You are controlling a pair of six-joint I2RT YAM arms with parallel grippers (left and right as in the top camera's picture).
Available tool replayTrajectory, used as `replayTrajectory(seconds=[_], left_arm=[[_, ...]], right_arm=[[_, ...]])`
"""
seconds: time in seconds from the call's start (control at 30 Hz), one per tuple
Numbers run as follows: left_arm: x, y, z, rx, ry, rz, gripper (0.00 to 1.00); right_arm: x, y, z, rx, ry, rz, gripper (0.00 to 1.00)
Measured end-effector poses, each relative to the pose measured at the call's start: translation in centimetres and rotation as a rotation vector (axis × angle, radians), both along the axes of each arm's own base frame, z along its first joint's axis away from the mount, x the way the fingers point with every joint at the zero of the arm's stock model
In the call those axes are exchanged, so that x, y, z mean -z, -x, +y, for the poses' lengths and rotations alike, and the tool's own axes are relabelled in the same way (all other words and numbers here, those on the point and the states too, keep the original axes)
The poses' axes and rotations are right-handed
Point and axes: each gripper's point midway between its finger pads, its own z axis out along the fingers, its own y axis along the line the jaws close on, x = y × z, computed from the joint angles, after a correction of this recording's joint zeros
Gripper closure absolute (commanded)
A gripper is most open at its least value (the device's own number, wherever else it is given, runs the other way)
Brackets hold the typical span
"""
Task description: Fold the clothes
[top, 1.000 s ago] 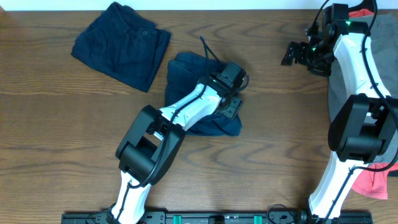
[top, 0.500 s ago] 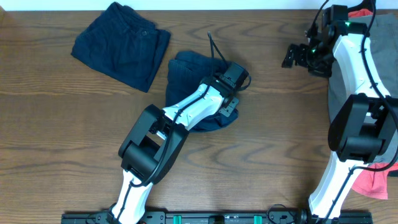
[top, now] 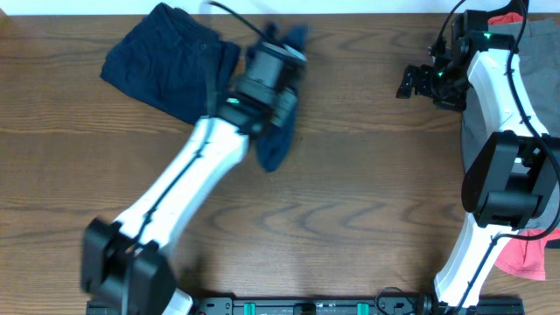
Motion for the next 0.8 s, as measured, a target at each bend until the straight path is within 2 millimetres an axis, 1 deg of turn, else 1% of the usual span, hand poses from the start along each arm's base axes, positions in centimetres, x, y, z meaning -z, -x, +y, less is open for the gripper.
replayTrajectory(seconds=[0.07, 0.1, 0.2, 0.3, 0.43, 0.53, 0.67, 0.8], left_arm=[[-1.1, -0.8, 2.2, -0.048, 0.007, -0.029, 0.94], [-1.3, -1.2, 3.2, -0.074, 0.006, -0.039, 0.94], [-1.3, -2.2, 6.6, -0.184, -0.003, -0.05, 0.94], [-1.6, -2.9, 10.6, -0.338, -0.008, -0.071, 0.94], [-2.0, -3.1, 15.6, -0.53, 0.005, -0.095, 0.94], [-2.7, -3.1, 18.2, -0.637, 0.035, -0.108, 0.94], [-3.8, -3.0, 20.4, -0.729, 0.071, -0.137, 0.94], [-4.6, -1.7, 22.1, -0.796, 0.09, -0.14, 0.94]], right_arm=[[0.0, 0.0, 0.0, 0.0, 0.0, 0.0, 0.01], [0.0, 0.0, 0.0, 0.0, 0.0, 0.0, 0.01], [0.0, 0.0, 0.0, 0.0, 0.0, -0.001, 0.01], [0.0, -0.2, 0.0, 0.0, 0.0, -0.007, 0.01], [-0.1, -0.3, 0.0, -0.001, -0.002, -0.014, 0.01], [-0.1, -0.4, 0.1, -0.002, -0.007, -0.018, 0.01], [-0.2, -0.6, 0.3, -0.003, -0.016, -0.028, 0.01], [-0.3, -1.0, 0.3, -0.005, -0.018, -0.042, 0.01]])
